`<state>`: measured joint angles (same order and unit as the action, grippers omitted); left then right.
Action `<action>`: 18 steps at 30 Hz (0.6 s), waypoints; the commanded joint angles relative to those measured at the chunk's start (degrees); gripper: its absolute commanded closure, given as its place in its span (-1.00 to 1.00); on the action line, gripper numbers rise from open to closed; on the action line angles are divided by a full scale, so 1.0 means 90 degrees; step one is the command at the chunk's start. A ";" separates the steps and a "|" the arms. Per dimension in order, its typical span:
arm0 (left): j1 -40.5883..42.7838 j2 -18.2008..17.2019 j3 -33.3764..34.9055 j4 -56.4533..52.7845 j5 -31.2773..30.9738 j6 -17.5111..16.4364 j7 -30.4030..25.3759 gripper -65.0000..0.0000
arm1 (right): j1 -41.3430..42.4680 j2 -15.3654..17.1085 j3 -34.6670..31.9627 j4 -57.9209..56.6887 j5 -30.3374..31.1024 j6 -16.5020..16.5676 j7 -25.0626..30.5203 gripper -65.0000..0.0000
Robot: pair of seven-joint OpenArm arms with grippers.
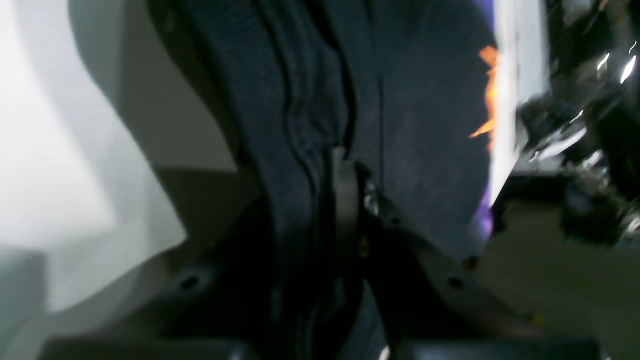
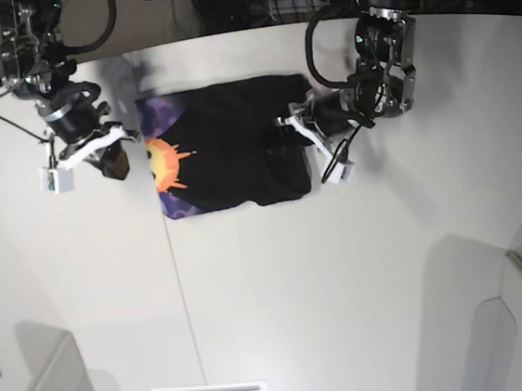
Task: Fold the T-shirt properly
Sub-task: 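Grasp the bundle edges with both grippers and flip it over, then tuck and smooth the bundle's loose edge with the left gripper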
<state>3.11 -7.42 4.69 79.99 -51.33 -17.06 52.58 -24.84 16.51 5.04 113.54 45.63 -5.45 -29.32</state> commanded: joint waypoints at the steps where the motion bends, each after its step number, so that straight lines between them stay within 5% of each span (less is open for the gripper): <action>1: -0.0058 -0.0147 0.0138 0.0046 0.0160 0.0113 0.0082 1.00 | 0.0001 0.0065 0.0041 0.0088 0.0034 0.0074 0.0157 1.00; 7: -0.0322 -0.0694 0.0978 0.0124 0.0180 0.0484 0.0239 1.00 | 0.0001 0.0036 0.0041 0.0088 0.0054 0.0044 0.0157 1.00; 13: -0.0859 -0.1241 0.1789 0.0133 0.0180 0.0484 0.0463 1.00 | -0.0292 -0.0560 0.0734 0.0088 0.0034 0.0074 0.0117 1.00; 18: -0.1494 -0.1769 0.2756 0.0133 0.0180 0.0484 0.0463 1.00 | -0.0576 -0.0609 0.0979 0.0088 0.0034 0.0074 0.0117 1.00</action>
<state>-10.00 -22.59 29.80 81.06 -53.15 -13.91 54.65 -29.95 10.57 13.56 113.49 45.74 -5.48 -29.32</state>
